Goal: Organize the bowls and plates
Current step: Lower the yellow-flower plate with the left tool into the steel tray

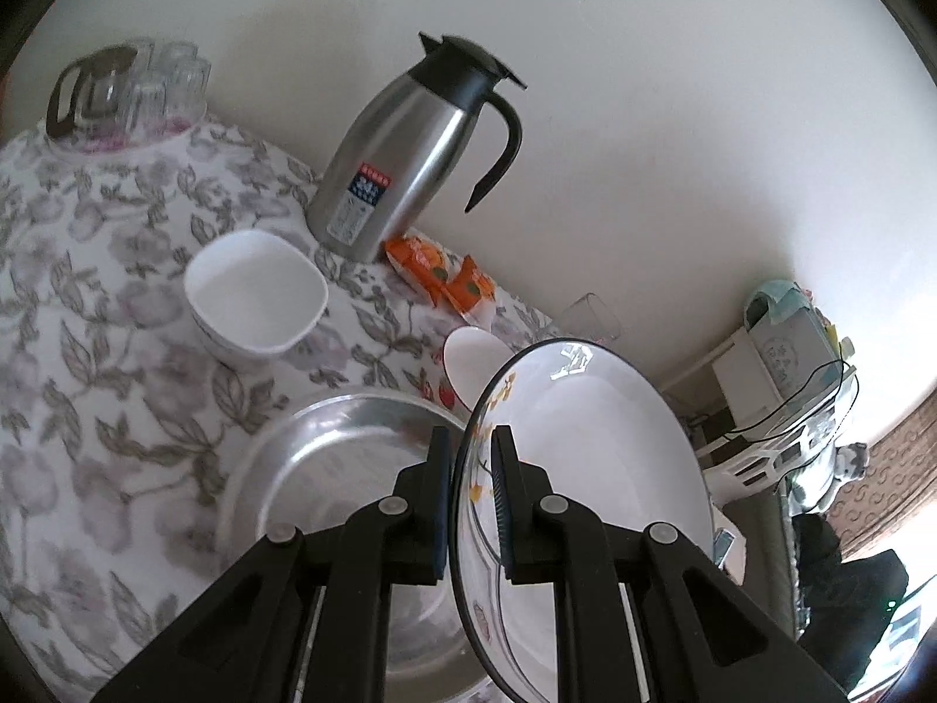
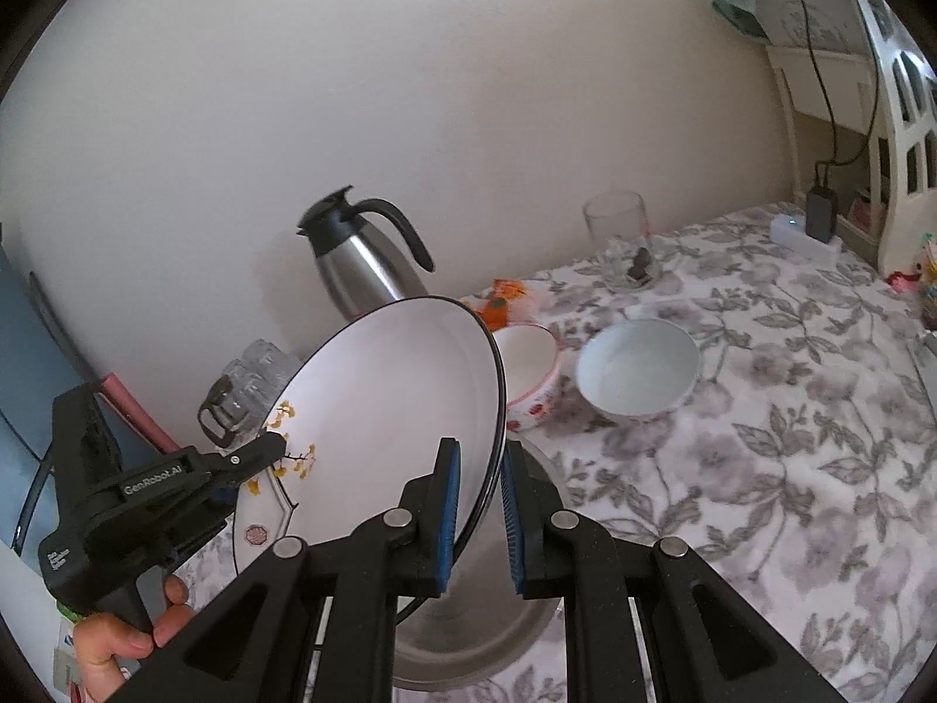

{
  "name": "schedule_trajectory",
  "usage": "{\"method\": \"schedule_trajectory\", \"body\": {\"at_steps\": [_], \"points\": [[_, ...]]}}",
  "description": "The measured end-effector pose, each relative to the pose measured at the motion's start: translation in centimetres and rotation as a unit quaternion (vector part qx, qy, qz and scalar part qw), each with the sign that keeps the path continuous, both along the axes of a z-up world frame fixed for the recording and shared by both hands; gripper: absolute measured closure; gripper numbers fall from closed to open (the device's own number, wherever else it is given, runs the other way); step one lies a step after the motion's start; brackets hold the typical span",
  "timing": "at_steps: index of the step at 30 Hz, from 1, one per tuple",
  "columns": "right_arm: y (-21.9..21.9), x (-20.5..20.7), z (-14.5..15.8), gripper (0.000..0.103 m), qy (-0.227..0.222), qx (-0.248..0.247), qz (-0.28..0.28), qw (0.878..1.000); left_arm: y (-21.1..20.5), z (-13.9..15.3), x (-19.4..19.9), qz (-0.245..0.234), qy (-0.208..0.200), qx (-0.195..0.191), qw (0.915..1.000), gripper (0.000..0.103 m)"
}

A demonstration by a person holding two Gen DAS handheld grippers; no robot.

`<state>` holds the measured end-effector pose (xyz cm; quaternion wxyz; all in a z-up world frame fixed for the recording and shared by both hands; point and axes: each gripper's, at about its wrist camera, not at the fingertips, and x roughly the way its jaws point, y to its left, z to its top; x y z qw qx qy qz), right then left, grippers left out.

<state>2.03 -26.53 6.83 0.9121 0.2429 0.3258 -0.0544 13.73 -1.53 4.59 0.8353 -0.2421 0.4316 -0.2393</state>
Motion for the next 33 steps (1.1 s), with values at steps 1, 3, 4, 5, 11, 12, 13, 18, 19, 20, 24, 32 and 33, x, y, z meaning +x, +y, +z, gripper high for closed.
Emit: {"method": "schedule_trajectory", "body": {"at_steps": [1, 3, 4, 5, 11, 12, 13, 18, 19, 20, 24, 32, 33], "points": [[0.0, 0.0, -0.2, 0.088, 0.004, -0.002, -0.001, 1.000, -0.2, -0.2, 0.0, 0.001, 0.004, 0.002, 1.0000, 0.090], [-0.1, 0.1, -0.6, 0.088, 0.012, -0.006, -0.003, 1.000, -0.4, -0.7, 0.1, 0.002, 0.011, 0.006, 0.9999, 0.090], [-0.2, 0.1, -0.8, 0.088, 0.015, -0.004, -0.002, 1.000, -0.5, -0.9, 0.1, 0.003, 0.013, 0.007, 0.9999, 0.090], [-0.3, 0.2, -1.1, 0.088, 0.016, 0.001, -0.001, 1.000, -0.4, -1.1, 0.2, 0.004, 0.017, 0.007, 0.9998, 0.090], [-0.2, 0.9, -2.9, 0.088, 0.043, 0.015, 0.002, 0.999, 0.0, -2.8, 0.4, 0.013, 0.043, 0.010, 0.9989, 0.090], [-0.1, 1.0, -3.2, 0.088, 0.047, 0.014, 0.004, 0.999, 0.0, -3.0, 0.4, 0.015, 0.045, 0.015, 0.9988, 0.090], [0.0, 1.2, -3.4, 0.088, 0.051, 0.012, 0.005, 0.999, 0.0, -3.2, 0.4, 0.016, 0.047, 0.020, 0.9986, 0.090], [0.0, 1.8, -5.2, 0.088, 0.070, 0.026, 0.010, 0.997, 0.5, -4.5, 0.8, 0.024, 0.065, 0.022, 0.9973, 0.090], [0.1, 1.9, -5.5, 0.088, 0.074, 0.030, 0.012, 0.997, 0.6, -4.7, 0.8, 0.025, 0.069, 0.022, 0.9970, 0.090], [0.1, 2.1, -5.8, 0.088, 0.077, 0.032, 0.013, 0.996, 0.7, -5.0, 0.9, 0.027, 0.072, 0.024, 0.9968, 0.090], [0.6, 2.6, -6.9, 0.088, 0.088, 0.036, 0.020, 0.995, 1.1, -5.7, 1.0, 0.031, 0.080, 0.038, 0.9956, 0.090], [1.5, 3.6, -8.8, 0.088, 0.112, 0.033, 0.033, 0.993, 2.0, -7.4, 1.6, 0.039, 0.104, 0.051, 0.9925, 0.090], [1.6, 3.7, -9.0, 0.088, 0.113, 0.032, 0.034, 0.992, 2.1, -7.7, 1.7, 0.040, 0.107, 0.052, 0.9921, 0.090]]}}
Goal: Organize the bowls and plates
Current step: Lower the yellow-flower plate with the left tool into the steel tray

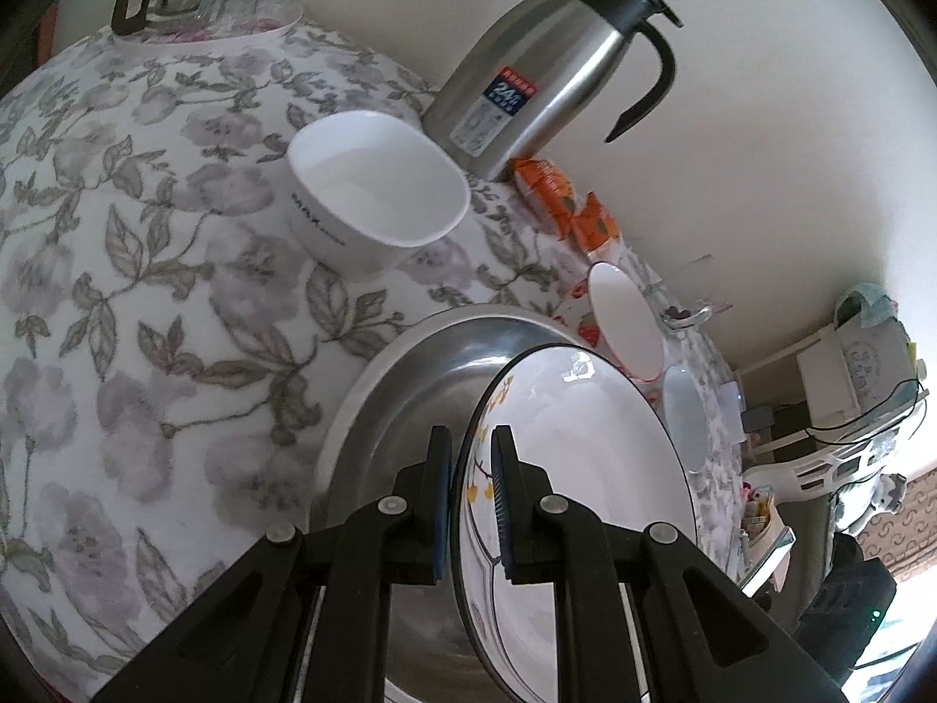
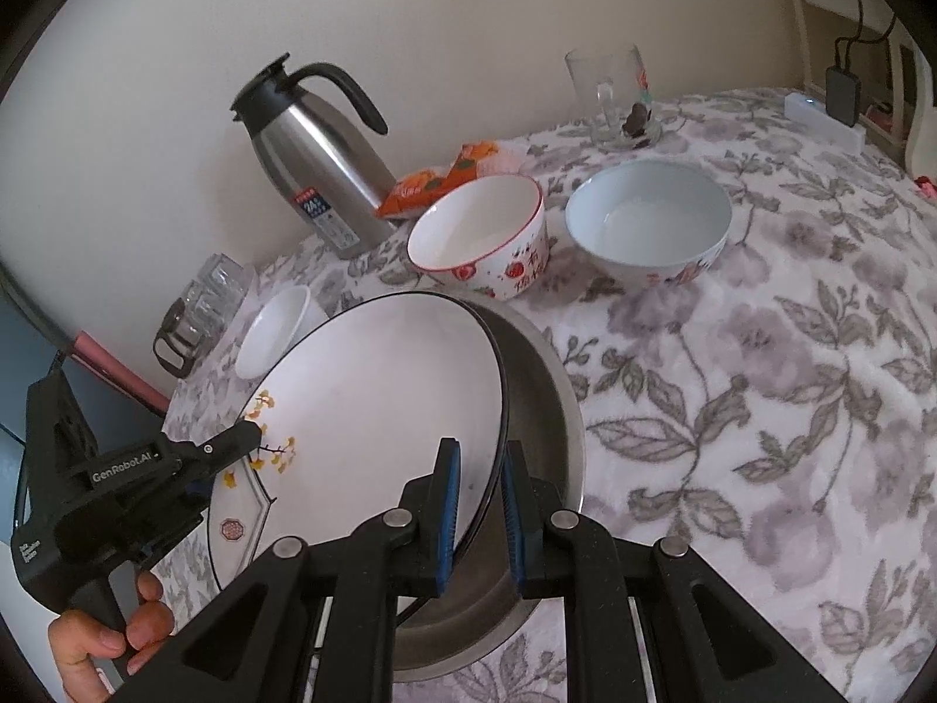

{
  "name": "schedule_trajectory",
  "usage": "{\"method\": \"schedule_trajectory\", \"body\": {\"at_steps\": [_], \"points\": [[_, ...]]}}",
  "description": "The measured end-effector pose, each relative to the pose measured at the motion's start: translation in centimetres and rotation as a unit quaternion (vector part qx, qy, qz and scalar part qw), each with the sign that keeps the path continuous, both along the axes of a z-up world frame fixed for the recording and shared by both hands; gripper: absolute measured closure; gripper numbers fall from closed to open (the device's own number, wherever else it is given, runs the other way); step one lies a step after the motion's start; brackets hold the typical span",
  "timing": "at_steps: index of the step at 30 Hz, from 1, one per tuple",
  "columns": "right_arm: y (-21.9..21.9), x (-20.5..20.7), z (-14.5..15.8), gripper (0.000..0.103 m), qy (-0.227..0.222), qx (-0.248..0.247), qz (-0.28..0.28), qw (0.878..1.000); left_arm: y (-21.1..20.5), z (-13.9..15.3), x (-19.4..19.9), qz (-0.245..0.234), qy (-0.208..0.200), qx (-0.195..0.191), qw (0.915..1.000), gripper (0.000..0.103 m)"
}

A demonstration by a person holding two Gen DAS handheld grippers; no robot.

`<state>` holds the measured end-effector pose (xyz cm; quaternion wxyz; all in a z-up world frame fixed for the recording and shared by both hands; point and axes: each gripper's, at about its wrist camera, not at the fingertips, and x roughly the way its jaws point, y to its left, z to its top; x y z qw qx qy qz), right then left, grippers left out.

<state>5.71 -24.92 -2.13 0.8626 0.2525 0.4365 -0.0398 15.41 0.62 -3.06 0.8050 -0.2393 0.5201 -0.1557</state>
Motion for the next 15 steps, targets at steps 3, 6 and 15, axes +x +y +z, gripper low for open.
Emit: {"method": "schedule_trajectory", "body": {"at_steps": [3, 6, 15], "points": [[0.2, 0.2, -0.4, 0.088, 0.002, -0.003, 0.003, 1.000, 0.1, -0.4, 0.2, 0.000, 0.005, 0.003, 1.0000, 0.090], [0.4, 0.4, -0.7, 0.088, 0.003, -0.008, 0.003, 1.000, 0.1, -0.7, 0.3, -0.001, 0.011, 0.005, 0.9999, 0.090], [0.7, 1.0, -1.9, 0.088, 0.012, -0.011, 0.008, 1.000, 0.3, -1.6, 0.6, 0.002, 0.020, 0.015, 0.9997, 0.090]]}}
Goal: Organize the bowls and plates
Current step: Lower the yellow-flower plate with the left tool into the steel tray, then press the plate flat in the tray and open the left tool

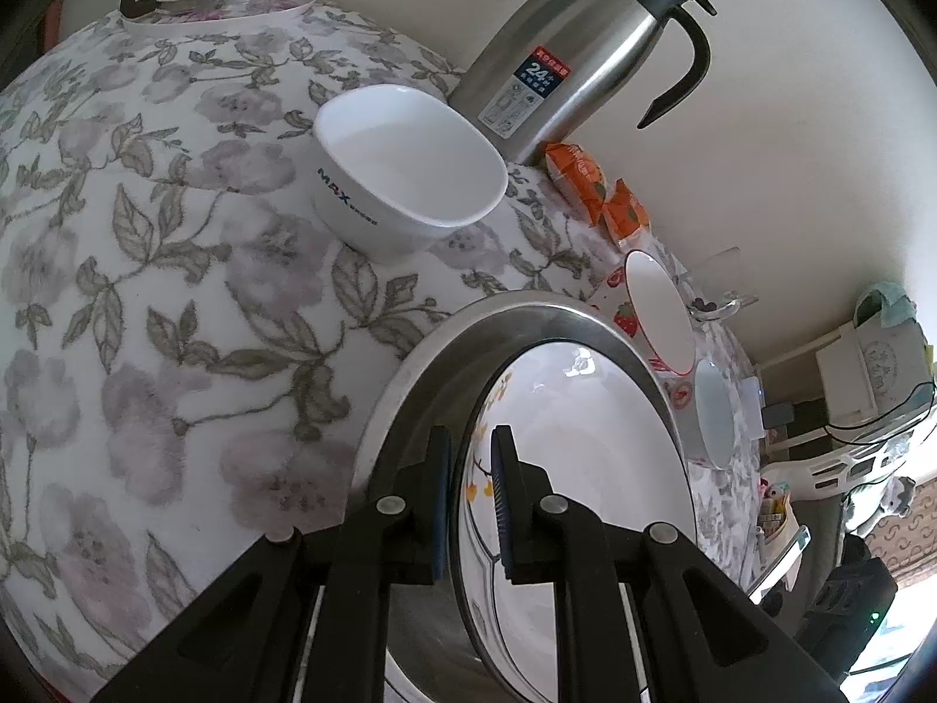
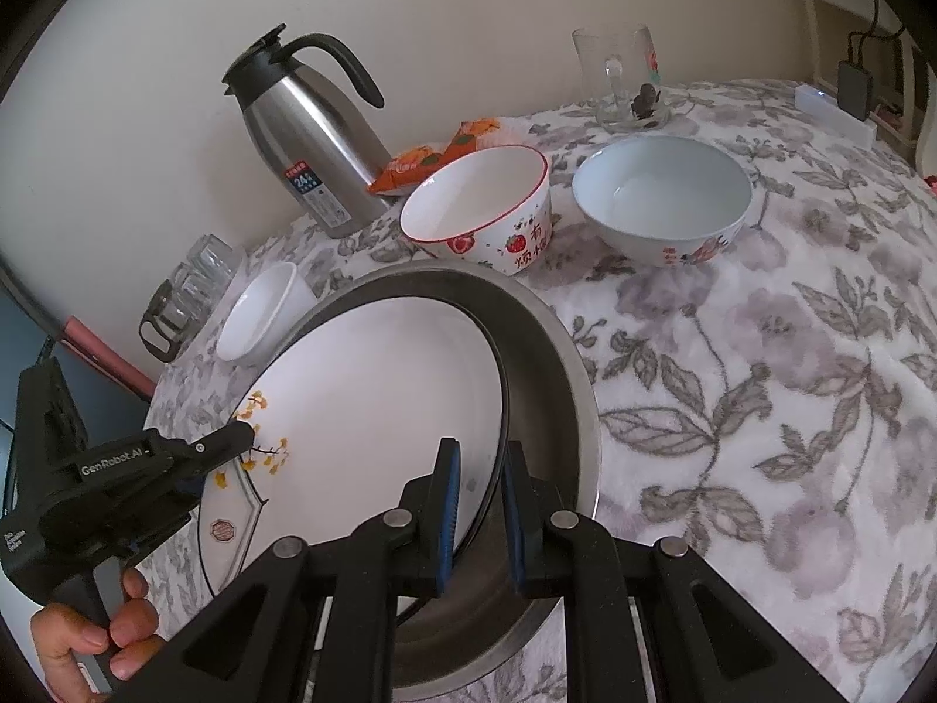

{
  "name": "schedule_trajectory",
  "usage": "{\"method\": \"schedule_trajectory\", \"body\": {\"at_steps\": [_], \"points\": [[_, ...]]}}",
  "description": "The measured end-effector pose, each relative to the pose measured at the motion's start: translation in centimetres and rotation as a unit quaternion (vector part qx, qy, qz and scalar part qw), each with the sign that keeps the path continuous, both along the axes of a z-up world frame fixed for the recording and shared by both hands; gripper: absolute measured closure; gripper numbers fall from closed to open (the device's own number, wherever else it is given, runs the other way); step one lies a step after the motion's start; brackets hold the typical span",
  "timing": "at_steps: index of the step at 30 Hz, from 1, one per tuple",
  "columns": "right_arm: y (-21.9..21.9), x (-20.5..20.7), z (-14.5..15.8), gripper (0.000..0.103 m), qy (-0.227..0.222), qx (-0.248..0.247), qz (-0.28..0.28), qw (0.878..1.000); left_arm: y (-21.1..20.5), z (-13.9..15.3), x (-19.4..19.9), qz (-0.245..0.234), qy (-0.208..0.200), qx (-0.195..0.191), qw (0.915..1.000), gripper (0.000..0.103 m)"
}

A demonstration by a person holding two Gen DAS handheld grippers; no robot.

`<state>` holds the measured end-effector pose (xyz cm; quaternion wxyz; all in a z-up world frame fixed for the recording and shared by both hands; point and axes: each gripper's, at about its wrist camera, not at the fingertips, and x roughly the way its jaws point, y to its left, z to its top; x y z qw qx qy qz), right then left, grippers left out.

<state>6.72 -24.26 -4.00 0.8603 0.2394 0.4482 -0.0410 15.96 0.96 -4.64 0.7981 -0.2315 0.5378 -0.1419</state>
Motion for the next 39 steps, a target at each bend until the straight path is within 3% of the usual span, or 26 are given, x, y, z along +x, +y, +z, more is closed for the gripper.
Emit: {"method": "schedule_trajectory", "body": {"at_steps": [19, 25, 39], "points": [[0.1, 0.5, -1.1, 0.088, 0.014, -0.015, 0.000, 1.000, -0.7, -1.5, 0.5, -0.009, 0.015, 0.020, 0.9996, 0.090], [0.6, 0.7, -0.9, 0.088, 0.021, -0.040, 0.005, 0.999, -1.5, -1.4, 0.5, -0.021, 0.009, 0.053, 0.9984, 0.090], [1.2, 1.1, -0.9, 0.087, 0.040, -0.070, 0.010, 0.997, -2.0, -1.5, 0.6, -0.033, 0.010, 0.084, 0.9959, 0.086]]}}
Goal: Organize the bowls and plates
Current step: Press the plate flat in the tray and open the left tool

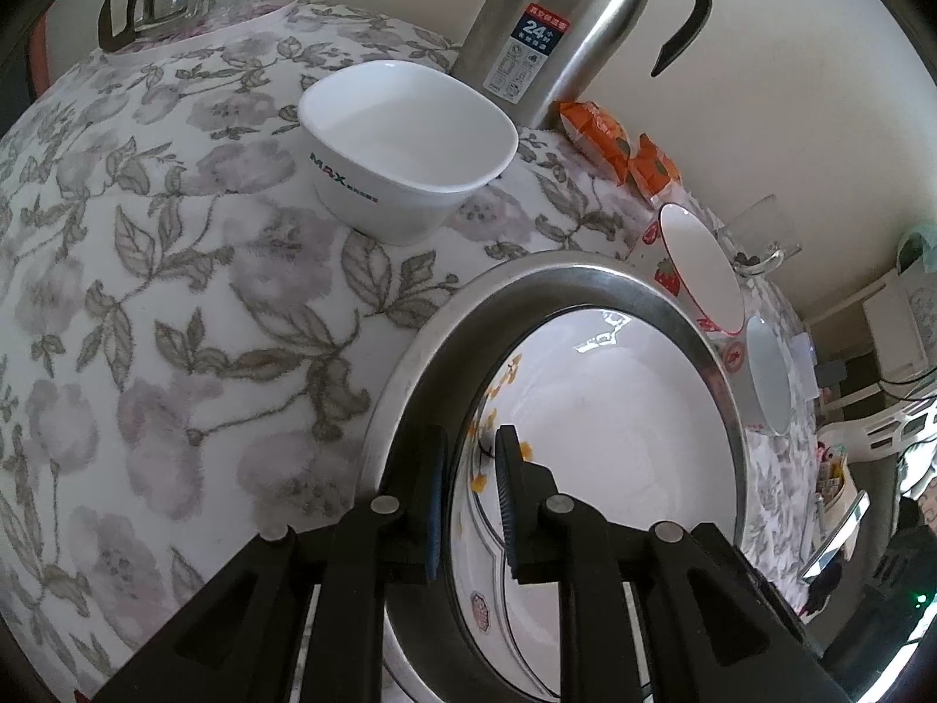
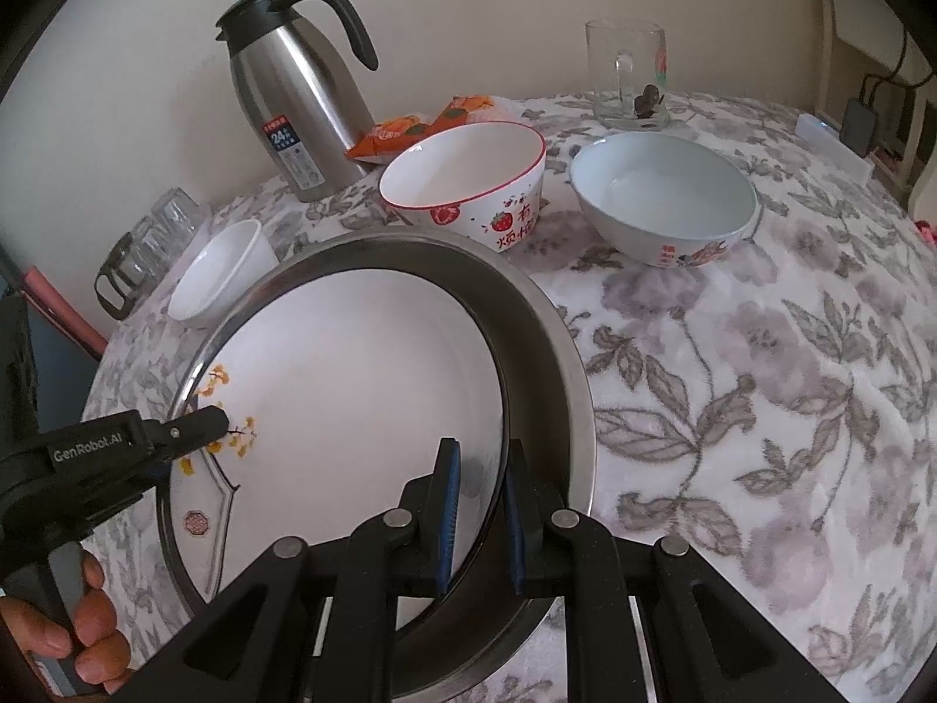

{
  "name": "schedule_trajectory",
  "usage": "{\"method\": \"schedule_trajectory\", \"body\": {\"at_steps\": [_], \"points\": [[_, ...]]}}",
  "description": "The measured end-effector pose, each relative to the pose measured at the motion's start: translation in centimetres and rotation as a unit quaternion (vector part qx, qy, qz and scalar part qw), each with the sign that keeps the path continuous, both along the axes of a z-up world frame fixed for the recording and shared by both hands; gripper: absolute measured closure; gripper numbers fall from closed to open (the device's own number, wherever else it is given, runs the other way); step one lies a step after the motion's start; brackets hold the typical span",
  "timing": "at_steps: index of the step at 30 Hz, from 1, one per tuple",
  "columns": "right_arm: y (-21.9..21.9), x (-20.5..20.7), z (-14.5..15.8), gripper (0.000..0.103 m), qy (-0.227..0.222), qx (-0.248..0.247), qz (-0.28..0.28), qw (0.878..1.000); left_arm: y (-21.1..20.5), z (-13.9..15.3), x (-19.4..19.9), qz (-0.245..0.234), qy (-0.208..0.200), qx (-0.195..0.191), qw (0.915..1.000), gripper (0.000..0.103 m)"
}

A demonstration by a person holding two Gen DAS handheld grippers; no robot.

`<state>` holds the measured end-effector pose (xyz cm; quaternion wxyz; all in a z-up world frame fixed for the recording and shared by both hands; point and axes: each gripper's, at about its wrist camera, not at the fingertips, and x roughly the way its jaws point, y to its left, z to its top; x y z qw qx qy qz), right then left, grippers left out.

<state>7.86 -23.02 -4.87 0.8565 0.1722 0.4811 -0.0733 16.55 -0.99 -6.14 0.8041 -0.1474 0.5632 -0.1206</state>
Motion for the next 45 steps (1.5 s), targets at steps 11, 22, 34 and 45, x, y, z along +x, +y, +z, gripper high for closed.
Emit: {"method": "schedule_trajectory", "body": {"at_steps": [11, 22, 34, 45], "points": [[0.1, 0.1, 0.1, 0.086, 0.008, -0.007, 0.001, 1.000, -1.1, 0.0, 0.1, -0.025, 0.001, 0.034, 0.9991, 0.077], [0.8, 0.3, 0.2, 0.083, 0.015, -0.042, 0.014, 0.999, -1.9, 0.1, 0.1, -0.039, -0.004, 0.050, 0.9980, 0.069], [0.1, 0.3, 0.5, 0.083, 0.017, -0.004, 0.001, 1.000, -0.7, 0.0, 0.1, -0.013, -0.006, 0.031, 0.9994, 0.085], [-0.8, -0.4, 2.1, 0.074, 0.008, 0.007, -0.015, 1.000, -0.3, 0.6, 0.0, -0.006, -0.017, 0.033, 0.9993, 0.088]]}}
